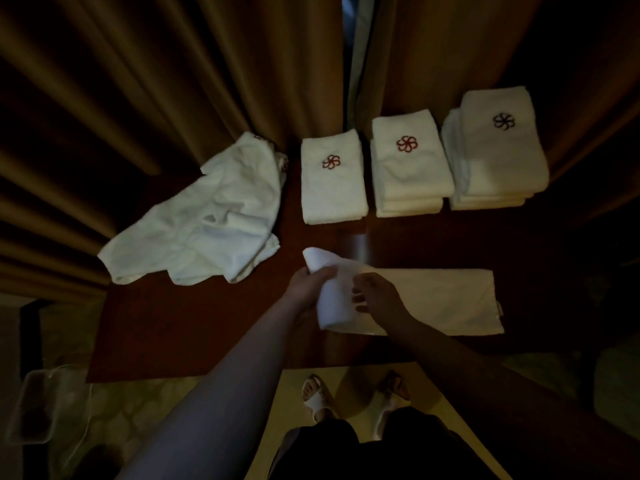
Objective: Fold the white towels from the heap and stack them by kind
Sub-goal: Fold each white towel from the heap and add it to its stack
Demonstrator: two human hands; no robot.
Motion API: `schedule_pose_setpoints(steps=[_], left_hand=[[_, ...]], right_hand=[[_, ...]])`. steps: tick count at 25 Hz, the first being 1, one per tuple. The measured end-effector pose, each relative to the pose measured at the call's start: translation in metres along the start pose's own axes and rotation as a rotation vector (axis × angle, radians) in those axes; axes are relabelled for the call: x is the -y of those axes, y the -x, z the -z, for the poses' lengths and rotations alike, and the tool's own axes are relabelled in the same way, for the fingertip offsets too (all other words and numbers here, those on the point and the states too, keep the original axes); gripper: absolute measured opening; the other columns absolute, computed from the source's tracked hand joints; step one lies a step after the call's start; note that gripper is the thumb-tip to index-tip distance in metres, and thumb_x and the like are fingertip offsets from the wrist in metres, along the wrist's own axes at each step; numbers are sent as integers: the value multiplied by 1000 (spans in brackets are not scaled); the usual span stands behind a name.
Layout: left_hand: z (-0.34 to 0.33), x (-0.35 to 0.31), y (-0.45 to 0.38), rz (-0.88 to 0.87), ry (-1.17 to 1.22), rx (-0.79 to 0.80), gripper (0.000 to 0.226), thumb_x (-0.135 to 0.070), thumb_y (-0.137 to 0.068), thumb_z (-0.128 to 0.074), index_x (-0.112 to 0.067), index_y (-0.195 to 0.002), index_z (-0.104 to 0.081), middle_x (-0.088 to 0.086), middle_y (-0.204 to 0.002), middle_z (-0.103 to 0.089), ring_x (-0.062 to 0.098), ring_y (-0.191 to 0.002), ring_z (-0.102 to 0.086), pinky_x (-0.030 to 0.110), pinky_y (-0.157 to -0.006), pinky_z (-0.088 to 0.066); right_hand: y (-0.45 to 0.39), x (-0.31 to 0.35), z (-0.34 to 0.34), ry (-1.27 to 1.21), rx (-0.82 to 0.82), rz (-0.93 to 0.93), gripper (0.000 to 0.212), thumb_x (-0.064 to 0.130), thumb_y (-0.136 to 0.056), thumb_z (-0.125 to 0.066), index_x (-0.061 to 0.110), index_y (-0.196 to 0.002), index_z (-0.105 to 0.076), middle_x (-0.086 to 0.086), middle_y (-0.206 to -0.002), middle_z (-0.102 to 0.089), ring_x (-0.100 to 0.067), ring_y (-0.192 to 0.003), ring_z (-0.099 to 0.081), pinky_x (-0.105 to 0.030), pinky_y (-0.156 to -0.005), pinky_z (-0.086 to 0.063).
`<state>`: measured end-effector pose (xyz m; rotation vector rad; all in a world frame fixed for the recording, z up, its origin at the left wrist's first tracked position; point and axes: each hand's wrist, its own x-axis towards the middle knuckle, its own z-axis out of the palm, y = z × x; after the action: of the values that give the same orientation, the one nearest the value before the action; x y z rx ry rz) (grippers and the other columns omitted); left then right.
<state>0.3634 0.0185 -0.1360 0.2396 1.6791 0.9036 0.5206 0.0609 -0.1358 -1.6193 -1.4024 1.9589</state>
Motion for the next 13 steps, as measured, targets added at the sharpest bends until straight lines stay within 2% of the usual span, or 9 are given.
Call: schedule_pose_setpoints(steps=[3,5,6,8,11,13], left_hand=[[-25,-19,16,8,15,22,55,-48,-93,-55,-3,-124,-57,15,-119,-64,31,-105,-64,38,-83,-54],[-39,-29,22,60,99,87,61,-57,-95,-43,-3,-121,-58,15,-114,-64,31,-105,-62,40,-84,-52],[-44,-33,26,70,118,130,63,-59,-95,-39,-4,-114,-61,14,-106,-66,28,-96,-64,39,-82,-53],[-54,-34,23,69,73,184,61,-61,-95,-36,-7,-100,-65,9,-87,-66,21,-77,-63,35,-74,-53],[-73,-33,20,54,-46,147,54,-53,-98,-38,-10,-89,-67,7,-80,-63,19,-72,-59,31,-69,-50],[-89,-28,14,98,-107,168,42,-45,-99,-44,-9,-90,-64,8,-82,-59,20,-71,-55,31,-70,-47]], right_hand=[[4,25,-11,5,27,-26,43,50,-93,-51,14,-115,-57,-6,-107,-62,-24,-100,-62,-41,-92,-51],[5,32,0,32,-53,-26,55,52,-86,-60,11,-122,-53,-7,-112,-60,-22,-100,-61,-35,-83,-51],[6,33,9,57,-97,-16,56,48,-85,-64,9,-124,-52,-8,-114,-59,-22,-100,-59,-31,-78,-49],[7,29,30,69,-181,-1,53,35,-87,-66,6,-128,-53,-11,-121,-60,-25,-101,-58,-30,-78,-45],[12,22,60,32,-285,-29,44,27,-90,-61,4,-127,-55,-12,-118,-62,-23,-93,-58,-31,-77,-44],[15,14,81,34,-322,-53,39,27,-92,-59,3,-122,-57,-9,-111,-61,-19,-86,-54,-28,-72,-42]])
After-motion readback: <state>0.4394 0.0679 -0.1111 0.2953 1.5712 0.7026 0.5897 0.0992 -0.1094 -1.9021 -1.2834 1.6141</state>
